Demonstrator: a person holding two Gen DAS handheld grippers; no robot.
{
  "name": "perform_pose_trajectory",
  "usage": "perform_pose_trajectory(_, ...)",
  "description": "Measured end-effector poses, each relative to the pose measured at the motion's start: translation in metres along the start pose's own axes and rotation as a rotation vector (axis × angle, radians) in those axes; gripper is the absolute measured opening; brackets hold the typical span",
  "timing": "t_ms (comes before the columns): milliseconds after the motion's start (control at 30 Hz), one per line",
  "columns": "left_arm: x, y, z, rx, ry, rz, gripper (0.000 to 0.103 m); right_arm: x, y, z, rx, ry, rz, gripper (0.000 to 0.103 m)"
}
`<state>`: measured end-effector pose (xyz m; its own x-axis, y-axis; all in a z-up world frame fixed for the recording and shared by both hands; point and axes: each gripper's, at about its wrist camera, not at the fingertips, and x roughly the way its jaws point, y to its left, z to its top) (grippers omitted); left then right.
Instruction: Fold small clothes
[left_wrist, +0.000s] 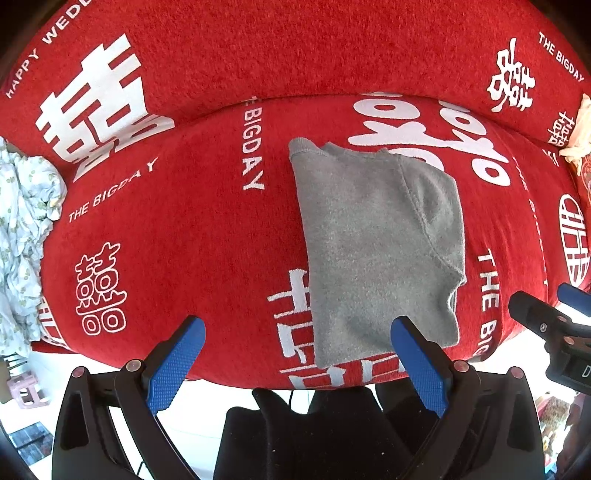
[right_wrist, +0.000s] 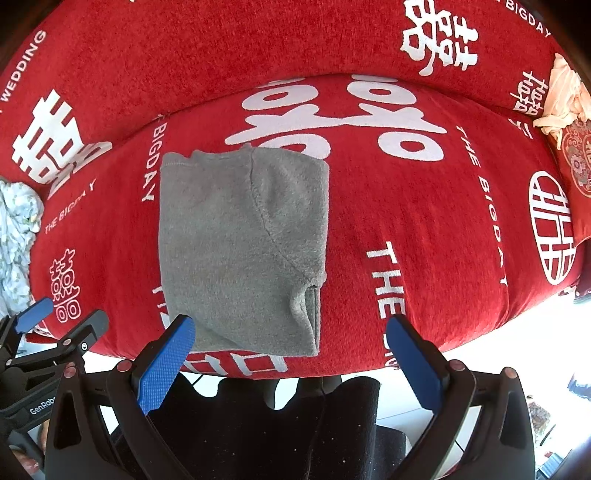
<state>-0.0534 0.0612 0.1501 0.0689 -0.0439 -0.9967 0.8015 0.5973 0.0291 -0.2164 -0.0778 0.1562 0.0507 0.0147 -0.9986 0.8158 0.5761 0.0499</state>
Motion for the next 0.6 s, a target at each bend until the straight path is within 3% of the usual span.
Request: perform_pose_trajectory(600,0.0023,0.0013,0.0008,-0.009,0.009,-0.008,0.101,-0.0012,0.0025,0.0019,-0.01,0.004,-0.009,0.103)
